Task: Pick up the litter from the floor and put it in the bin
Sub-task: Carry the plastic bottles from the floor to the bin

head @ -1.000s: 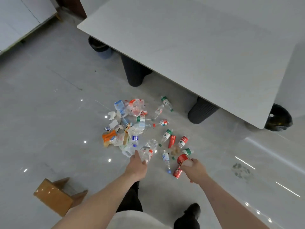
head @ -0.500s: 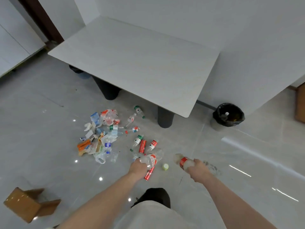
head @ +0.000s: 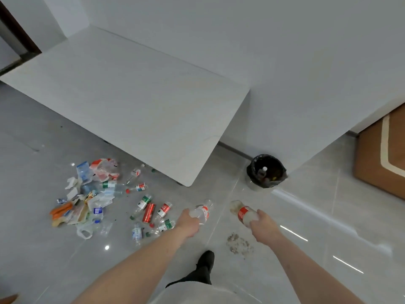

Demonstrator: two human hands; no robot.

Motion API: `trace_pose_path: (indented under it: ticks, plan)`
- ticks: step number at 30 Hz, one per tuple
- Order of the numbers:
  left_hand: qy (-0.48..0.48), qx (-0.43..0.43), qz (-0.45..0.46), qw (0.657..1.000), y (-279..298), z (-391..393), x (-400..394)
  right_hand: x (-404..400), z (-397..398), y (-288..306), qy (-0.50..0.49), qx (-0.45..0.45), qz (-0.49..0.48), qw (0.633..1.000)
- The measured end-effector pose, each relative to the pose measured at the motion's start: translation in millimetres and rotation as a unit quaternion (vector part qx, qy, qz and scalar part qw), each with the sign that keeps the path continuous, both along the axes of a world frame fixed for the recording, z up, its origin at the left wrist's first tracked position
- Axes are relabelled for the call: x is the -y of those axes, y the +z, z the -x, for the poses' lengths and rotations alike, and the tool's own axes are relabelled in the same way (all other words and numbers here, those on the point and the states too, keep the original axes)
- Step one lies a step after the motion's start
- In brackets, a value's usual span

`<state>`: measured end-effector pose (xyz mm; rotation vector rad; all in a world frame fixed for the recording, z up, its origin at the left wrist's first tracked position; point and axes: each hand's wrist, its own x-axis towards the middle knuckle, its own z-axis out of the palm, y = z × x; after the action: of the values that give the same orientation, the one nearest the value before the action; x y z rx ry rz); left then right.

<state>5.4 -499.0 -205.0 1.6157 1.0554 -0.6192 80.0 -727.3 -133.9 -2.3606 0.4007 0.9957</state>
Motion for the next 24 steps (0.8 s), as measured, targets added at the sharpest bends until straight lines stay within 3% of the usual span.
trace_pose_path:
  ticks: [8,13,17,24]
  plan:
    - [-0.034,0.017,-0.001,0.999,8.3,-126.5,94.8,103.0,-109.7,4.6,0.016,0.017,0.02,1.0]
    - [-0.044,0.024,-0.075,0.996,-45.3,-197.0,147.2,168.1,-191.0,-10.7,0.056,0.03,0.024,0.998]
    - [-0.074,0.049,-0.154,0.984,-3.7,-243.2,202.2,216.3,-257.1,-24.5,0.076,0.047,0.011,0.996]
    - [-0.093,0.064,-0.145,0.983,-23.4,-323.0,260.1,245.8,-356.7,-45.9,0.086,0.058,0.011,0.994]
